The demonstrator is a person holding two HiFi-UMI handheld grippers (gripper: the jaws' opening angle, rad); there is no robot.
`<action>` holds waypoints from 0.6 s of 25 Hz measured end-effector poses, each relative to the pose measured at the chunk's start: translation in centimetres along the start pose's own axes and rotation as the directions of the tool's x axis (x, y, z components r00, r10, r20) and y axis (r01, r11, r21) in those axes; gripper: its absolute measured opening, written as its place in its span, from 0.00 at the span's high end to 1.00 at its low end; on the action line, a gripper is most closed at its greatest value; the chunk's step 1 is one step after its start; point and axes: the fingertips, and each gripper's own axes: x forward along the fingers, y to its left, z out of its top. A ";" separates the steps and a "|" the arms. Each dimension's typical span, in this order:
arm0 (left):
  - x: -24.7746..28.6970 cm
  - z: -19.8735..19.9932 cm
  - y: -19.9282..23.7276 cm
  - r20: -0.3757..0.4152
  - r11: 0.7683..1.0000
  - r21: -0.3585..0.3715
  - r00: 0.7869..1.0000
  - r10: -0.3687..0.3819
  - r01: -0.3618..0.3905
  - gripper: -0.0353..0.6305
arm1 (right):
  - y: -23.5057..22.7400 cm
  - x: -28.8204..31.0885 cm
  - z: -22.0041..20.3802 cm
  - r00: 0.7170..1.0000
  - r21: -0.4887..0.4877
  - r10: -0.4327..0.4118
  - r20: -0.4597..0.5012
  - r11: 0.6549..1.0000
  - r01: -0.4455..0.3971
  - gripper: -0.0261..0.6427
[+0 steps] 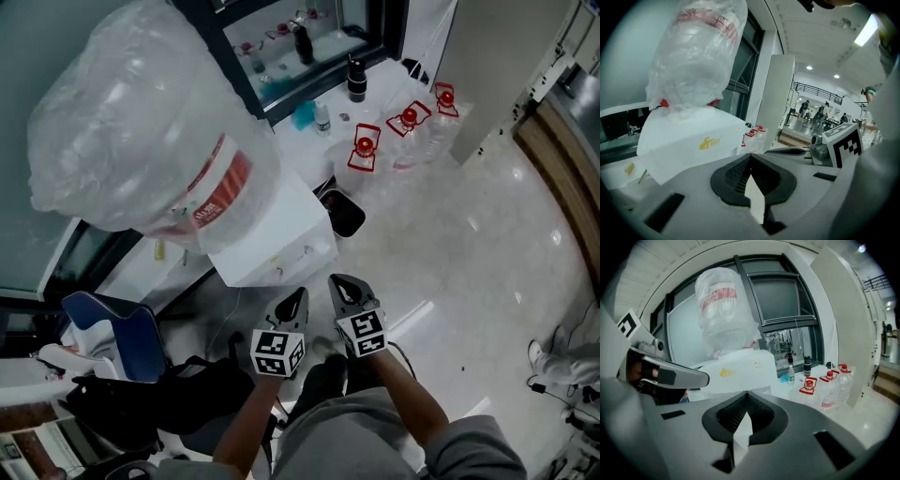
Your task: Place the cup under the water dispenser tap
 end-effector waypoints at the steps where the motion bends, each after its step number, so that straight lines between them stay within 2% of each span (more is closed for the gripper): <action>1: -0.3 1.0 -0.4 0.013 1.000 0.003 1.000 -0.012 0.012 0.93 | 0.1 -0.4 1.2 1.000 0.000 0.006 0.016 1.000 -0.006 0.94; 5: -3.2 4.0 -1.4 0.024 0.998 0.042 0.998 -0.058 0.057 0.93 | 2.8 -2.7 5.4 0.997 0.014 0.034 0.067 0.999 -0.035 0.94; 15: -6.6 10.6 -3.1 0.132 0.993 0.091 0.988 -0.083 0.071 0.93 | 5.0 -6.5 12.3 0.987 -0.033 0.076 0.139 0.997 -0.072 0.94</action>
